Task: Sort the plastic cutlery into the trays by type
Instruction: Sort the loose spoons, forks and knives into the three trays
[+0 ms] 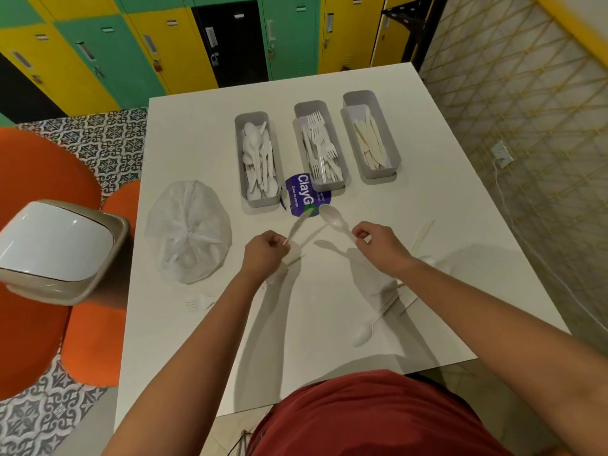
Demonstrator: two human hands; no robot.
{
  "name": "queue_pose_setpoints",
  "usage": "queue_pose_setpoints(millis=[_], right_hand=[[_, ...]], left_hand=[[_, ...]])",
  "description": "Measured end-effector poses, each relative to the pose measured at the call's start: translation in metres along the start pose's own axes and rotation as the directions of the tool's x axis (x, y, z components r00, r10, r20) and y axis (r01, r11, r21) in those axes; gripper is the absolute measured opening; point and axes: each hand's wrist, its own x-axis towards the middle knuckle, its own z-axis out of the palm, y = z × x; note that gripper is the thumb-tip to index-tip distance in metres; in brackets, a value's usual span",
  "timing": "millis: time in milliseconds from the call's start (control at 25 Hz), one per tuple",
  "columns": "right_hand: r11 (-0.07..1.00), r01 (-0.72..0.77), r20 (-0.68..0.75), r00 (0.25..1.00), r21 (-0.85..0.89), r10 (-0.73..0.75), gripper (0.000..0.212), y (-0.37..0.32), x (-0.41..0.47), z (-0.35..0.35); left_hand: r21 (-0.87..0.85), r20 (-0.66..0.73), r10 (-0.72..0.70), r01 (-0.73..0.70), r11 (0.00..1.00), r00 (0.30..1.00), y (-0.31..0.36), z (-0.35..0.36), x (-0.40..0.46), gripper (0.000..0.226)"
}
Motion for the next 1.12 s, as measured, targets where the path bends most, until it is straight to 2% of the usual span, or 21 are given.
queue_pose_setpoints(millis=[160,280,400,520,600,680,760,840,920,1000,1120], right_hand=[[0.998,0.017,-0.007,1.0,0.058,-0.017,0.015,-0.013,0.027,-0.016],[0.995,0.023,0.004,1.0,0.098,-0.023,0.016,-0.024,0.048,-0.022],[0.984,0.0,0.073,0.997,0.177,-0.013,0.014,-0.042,0.065,-0.024],[0.963,-0.072,0.189,0.982,0.258,0.023,0.006,-0.074,0.086,-0.017],[0.966,-0.105,0.242,0.969,0.236,0.046,0.004,-0.097,0.101,-0.009],[0.97,-0.106,0.288,0.957,0.22,0.039,0.005,-0.116,0.114,0.001],[0.951,-0.122,0.313,0.949,0.285,0.028,0.007,-0.131,0.124,0.008],[0.924,-0.128,0.306,0.952,0.36,0.013,0.008,-0.147,0.135,0.013],[0.942,-0.073,0.27,0.963,0.326,-0.019,0.031,-0.16,0.145,0.014],[0.963,-0.015,0.22,0.975,0.268,-0.046,0.043,-0.163,0.149,0.014],[0.954,0.056,0.19,0.975,0.295,-0.117,0.036,-0.142,0.134,0.012]], left_hand=[[-0.31,0.05,-0.135,0.144,0.94,0.99,0.022,0.005,0.01,0.016],[-0.416,0.039,-0.166,0.167,0.894,0.985,0.039,0.003,0.024,0.015],[-0.489,0.003,-0.2,0.176,0.855,0.98,0.051,-0.001,0.037,0.012],[-0.533,-0.052,-0.241,0.177,0.827,0.969,0.055,-0.008,0.048,0.016],[-0.542,-0.096,-0.276,0.182,0.82,0.956,0.051,-0.014,0.054,0.017],[-0.533,-0.125,-0.311,0.2,0.822,0.942,0.043,-0.019,0.058,0.016],[-0.527,-0.134,-0.339,0.223,0.82,0.931,0.037,-0.023,0.06,0.015],[-0.528,-0.136,-0.348,0.229,0.818,0.928,0.032,-0.026,0.063,0.016],[-0.517,-0.135,-0.347,0.233,0.824,0.928,0.03,-0.029,0.065,0.016],[-0.499,-0.138,-0.352,0.242,0.832,0.926,0.028,-0.031,0.068,0.016],[-0.487,-0.145,-0.34,0.232,0.842,0.929,0.03,-0.031,0.069,0.017]])
